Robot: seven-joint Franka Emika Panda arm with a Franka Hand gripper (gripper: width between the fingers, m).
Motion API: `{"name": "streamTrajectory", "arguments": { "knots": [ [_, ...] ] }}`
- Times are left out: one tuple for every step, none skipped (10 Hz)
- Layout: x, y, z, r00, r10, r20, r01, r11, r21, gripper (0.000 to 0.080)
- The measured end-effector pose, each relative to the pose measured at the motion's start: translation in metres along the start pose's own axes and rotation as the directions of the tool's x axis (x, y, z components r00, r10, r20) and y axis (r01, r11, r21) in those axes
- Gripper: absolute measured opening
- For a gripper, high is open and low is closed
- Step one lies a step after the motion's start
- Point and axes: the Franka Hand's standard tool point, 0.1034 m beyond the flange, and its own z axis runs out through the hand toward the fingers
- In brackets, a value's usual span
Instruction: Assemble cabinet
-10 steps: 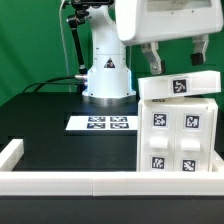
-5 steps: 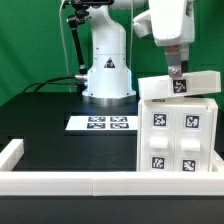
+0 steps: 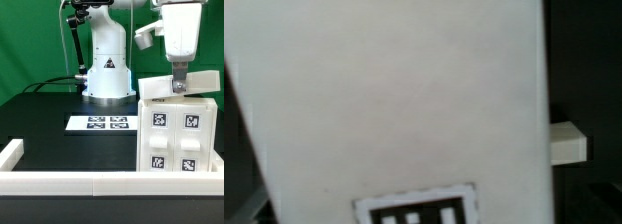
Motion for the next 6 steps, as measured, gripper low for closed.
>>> {"name": "streamTrajectory", "arguments": {
  "knots": [
    [-0.0016,0.0006,0.0000,1.000,0.004,0.000,-0.004,1.000,-0.001,0.0557],
    [-0.0027,0.0007,0.0004,1.000,0.008,0.001,-0.008,1.000,0.000,0.0557],
    [-0.0030,0.0006,0.0005,1.000,0.021,0.001,-0.021,1.000,0.000,0.0544],
    [-0.0031,0.0006,0.0006,0.999,0.054,0.001,-0.054,0.999,0.000,0.0544],
    [-0.0051,0.0010,0.0007,0.993,0.116,-0.003,-0.116,0.993,0.003,0.0544],
    [-0.0106,0.0024,0.0010,0.974,0.228,-0.004,-0.228,0.974,0.003,0.0544]
  ]
}}
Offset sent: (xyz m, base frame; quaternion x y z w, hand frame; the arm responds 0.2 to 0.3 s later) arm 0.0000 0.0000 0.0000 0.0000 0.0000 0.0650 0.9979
